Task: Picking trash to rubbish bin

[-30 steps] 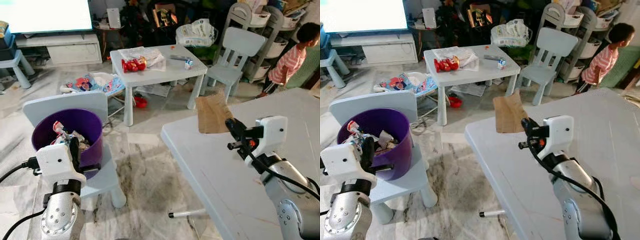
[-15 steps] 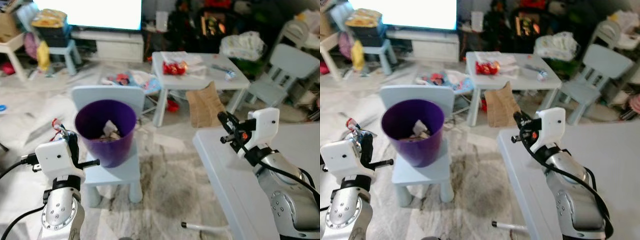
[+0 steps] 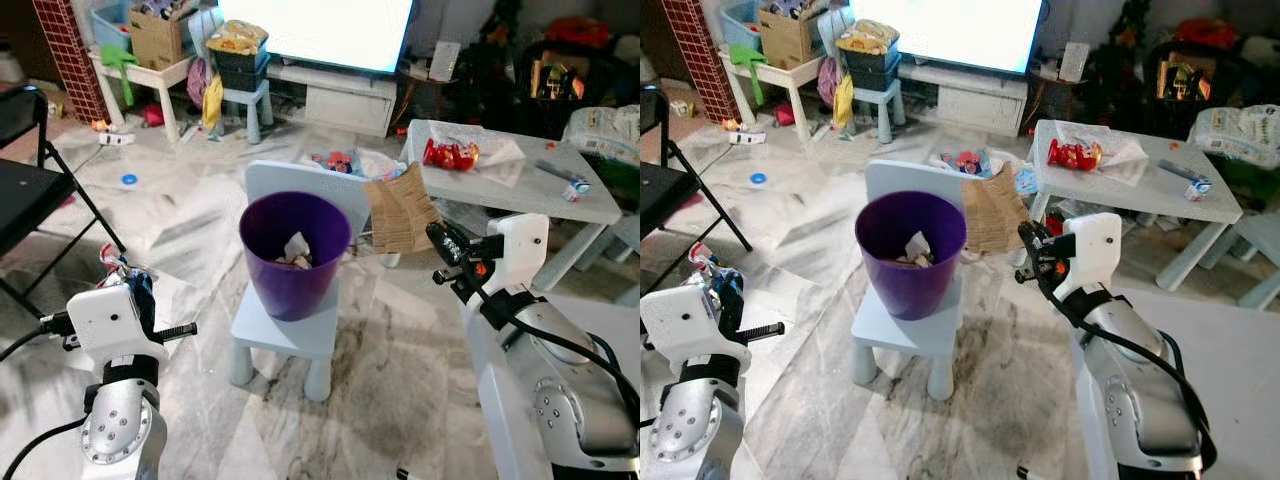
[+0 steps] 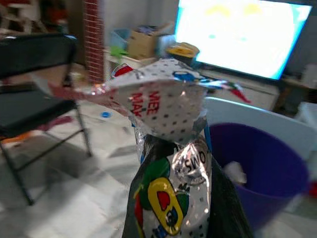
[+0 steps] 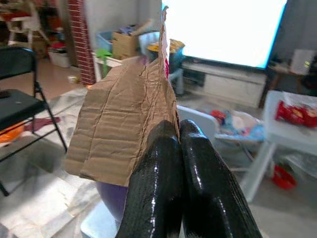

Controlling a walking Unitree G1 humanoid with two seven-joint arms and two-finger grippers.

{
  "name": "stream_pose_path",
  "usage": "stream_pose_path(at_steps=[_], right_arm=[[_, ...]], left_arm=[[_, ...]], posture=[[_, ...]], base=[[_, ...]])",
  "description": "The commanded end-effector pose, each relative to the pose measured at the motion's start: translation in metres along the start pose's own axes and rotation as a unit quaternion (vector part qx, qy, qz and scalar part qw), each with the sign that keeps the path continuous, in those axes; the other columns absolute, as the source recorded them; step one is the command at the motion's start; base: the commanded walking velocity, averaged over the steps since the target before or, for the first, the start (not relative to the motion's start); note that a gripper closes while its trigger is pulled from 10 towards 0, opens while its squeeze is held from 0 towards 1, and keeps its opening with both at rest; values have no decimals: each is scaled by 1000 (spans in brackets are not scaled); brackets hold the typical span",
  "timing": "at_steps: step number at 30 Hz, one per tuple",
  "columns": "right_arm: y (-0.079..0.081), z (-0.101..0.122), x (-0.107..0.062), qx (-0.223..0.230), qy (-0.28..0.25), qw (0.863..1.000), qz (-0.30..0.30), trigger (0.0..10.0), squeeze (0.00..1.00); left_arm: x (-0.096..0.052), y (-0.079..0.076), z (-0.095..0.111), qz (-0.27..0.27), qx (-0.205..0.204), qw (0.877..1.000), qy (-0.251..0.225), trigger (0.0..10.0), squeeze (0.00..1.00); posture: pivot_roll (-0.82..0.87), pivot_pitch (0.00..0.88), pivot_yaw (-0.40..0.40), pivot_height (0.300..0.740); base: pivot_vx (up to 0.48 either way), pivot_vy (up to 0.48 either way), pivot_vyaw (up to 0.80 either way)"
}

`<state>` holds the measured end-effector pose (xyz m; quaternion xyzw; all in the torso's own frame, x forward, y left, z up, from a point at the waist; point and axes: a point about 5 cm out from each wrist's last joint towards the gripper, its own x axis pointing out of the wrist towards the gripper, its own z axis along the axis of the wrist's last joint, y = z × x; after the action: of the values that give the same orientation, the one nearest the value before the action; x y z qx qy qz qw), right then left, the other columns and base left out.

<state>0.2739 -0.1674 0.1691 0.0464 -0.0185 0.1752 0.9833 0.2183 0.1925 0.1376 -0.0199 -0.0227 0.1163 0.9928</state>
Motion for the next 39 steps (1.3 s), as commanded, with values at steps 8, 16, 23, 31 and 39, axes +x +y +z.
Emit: stream_pose_path(at_steps=[8,16,23,31,39], right_arm=[[-1,1,0,-1,1,1000,-6,0,0],[0,1,-1,0,3,1000,-5,0,0],[0,1,0,0,2,1000,-5,0,0],[0,3,1,-1,0,1000,-6,0,0],[-1,4,2,-1,-4,1000,-8,0,0]], left_arm=[[-2,-2,1,-9,-9,1000,5,0,0],[-3,-2,1,-12,-10,1000,7,0,0],[-2,-3,0,-14,-11,1000,10,0,0],[-2,-4,-1,-15,-12,1000,11,0,0],[1,-4,-1,-14,-11,1000,11,0,0]], posture=[[136,52,-136,740],[134,60,-136,740],[132,61,-138,740],[131,61,-140,740],[125,60,-141,740]], base=[[0,280,0],[0,472,0],[0,480,0],[0,480,0],[0,470,0]])
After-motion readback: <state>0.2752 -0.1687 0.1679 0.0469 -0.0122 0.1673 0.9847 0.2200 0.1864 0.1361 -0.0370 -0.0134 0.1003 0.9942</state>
